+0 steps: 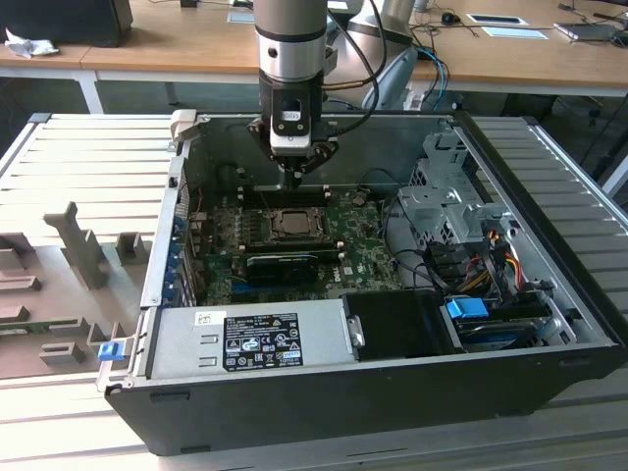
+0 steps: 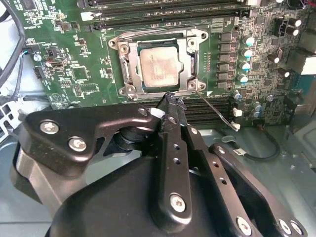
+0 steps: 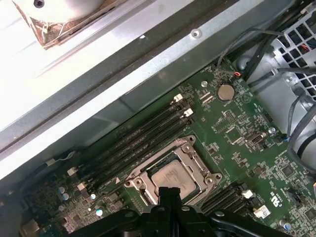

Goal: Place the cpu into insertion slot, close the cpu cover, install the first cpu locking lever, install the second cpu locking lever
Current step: 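Install the first cpu locking lever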

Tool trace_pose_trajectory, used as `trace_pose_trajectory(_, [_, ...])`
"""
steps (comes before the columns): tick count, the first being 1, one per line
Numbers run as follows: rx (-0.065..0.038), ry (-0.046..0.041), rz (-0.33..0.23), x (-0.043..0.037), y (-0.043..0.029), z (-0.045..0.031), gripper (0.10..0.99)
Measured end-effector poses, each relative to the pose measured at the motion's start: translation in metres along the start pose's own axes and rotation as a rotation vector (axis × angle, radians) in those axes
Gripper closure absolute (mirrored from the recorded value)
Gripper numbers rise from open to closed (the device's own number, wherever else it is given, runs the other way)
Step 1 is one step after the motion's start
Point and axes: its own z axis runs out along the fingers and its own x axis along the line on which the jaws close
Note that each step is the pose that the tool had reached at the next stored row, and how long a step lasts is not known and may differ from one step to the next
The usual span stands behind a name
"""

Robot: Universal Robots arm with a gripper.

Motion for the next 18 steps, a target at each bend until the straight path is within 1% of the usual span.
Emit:
trace_pose_trajectory(5, [-0.001,0.0026,-0.039,0.0,-0.0001,0.0,0.98])
trace_pose_trajectory(9, [-0.001,0.0077,-0.113,-0.0001,-0.0002,0.0002,0.98])
trace_pose_trajectory(14, [-0.004,0.0211,-0.309,0.0,-0.0003,0.002,0.98])
trace_pose_trajectory(16, [-0.004,0.0242,-0.355,0.0,-0.0004,0.0031,0.98])
trace_pose_trajectory(18, [-0.005,0.0286,-0.42,0.0,-0.0006,0.0055,0.98])
